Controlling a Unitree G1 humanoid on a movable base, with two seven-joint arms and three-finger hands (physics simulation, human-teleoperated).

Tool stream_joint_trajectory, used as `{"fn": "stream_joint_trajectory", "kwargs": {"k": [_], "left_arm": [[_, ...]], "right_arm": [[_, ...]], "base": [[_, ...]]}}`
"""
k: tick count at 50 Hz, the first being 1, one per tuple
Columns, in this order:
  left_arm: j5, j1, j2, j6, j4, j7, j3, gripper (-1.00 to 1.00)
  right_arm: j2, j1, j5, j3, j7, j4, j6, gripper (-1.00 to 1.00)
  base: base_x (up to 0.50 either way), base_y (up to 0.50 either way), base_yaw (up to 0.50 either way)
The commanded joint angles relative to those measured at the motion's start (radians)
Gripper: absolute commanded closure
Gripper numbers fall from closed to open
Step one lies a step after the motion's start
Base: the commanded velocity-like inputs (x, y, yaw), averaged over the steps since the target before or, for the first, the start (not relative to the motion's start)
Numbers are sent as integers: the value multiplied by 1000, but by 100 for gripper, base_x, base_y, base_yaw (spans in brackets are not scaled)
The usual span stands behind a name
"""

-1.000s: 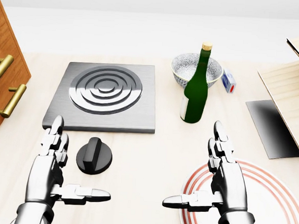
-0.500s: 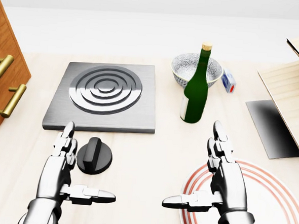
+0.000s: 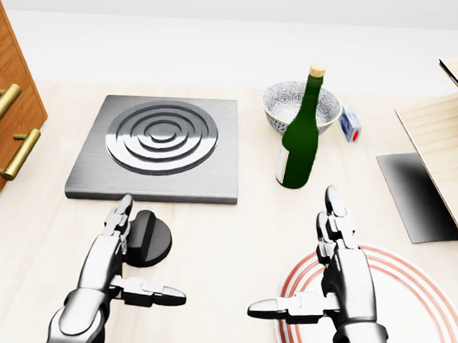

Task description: Turn on the stove.

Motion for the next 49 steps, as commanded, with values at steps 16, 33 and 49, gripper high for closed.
{"fn": "stream_joint_trajectory", "kwargs": {"k": [16,33,49], "left_arm": [[108,93,-52,0,-8,-33,-83,-100],[296,505,-73,0,-387,-26,-411,-100],[-30,665,147,0,-1081,114,-539,-100]], "right_arm": [[0,0,-2,1,0,-1,7,-100],[-1,-5,-2,-2,-2,18,-5,-100],[-1,-2,-2,0,2,11,-3,-100]], "base": [[0,0,0],[0,0,0],[0,0,0]]}}
